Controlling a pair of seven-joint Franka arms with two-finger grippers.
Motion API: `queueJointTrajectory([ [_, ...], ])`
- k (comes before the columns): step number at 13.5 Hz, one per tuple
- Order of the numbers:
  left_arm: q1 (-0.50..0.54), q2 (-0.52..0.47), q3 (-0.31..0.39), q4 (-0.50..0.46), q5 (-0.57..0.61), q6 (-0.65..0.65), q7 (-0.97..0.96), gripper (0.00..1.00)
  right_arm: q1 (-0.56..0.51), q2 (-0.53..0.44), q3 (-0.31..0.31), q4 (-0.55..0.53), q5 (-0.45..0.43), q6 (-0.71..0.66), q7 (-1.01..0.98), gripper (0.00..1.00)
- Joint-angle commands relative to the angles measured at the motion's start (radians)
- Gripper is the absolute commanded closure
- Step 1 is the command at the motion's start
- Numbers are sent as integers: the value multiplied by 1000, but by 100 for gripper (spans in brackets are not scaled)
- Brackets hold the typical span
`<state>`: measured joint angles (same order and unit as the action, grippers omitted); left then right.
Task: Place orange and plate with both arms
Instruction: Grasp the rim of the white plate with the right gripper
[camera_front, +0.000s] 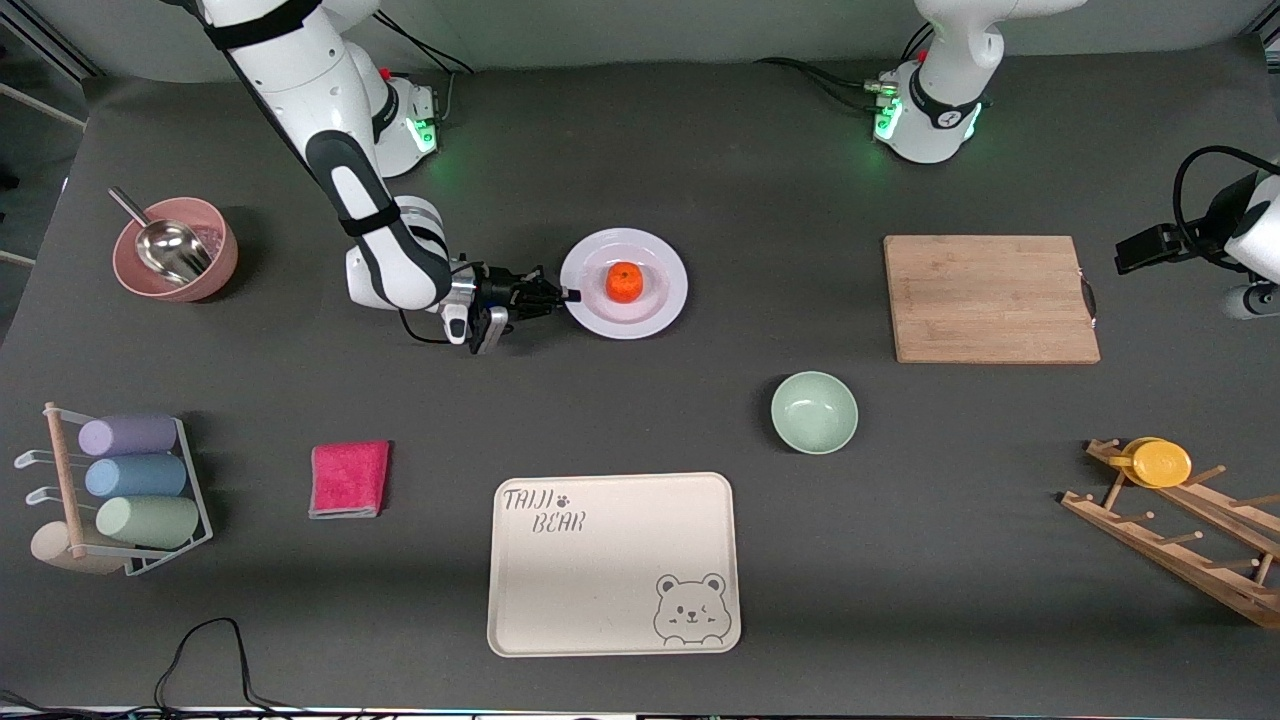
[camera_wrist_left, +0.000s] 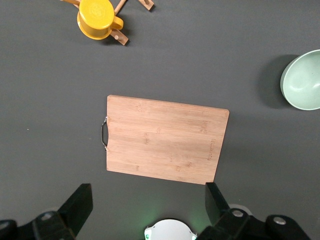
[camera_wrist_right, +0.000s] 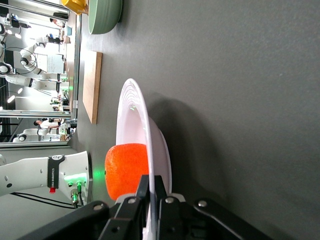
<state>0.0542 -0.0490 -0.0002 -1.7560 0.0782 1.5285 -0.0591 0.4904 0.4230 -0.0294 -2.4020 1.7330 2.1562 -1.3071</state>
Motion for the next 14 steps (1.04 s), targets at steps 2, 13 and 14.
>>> queueJointTrajectory([
  [2,-13,6,11,1,9,-8,7,0,-9,-12,-9,6,28,28,-23,100],
  [13,-14,9,11,-5,2,-13,7,0,-104,-10,-23,101,36,-68,117,100],
  [14,-14,9,11,-6,2,-14,7,0,-104,-9,-23,119,36,-68,138,100],
])
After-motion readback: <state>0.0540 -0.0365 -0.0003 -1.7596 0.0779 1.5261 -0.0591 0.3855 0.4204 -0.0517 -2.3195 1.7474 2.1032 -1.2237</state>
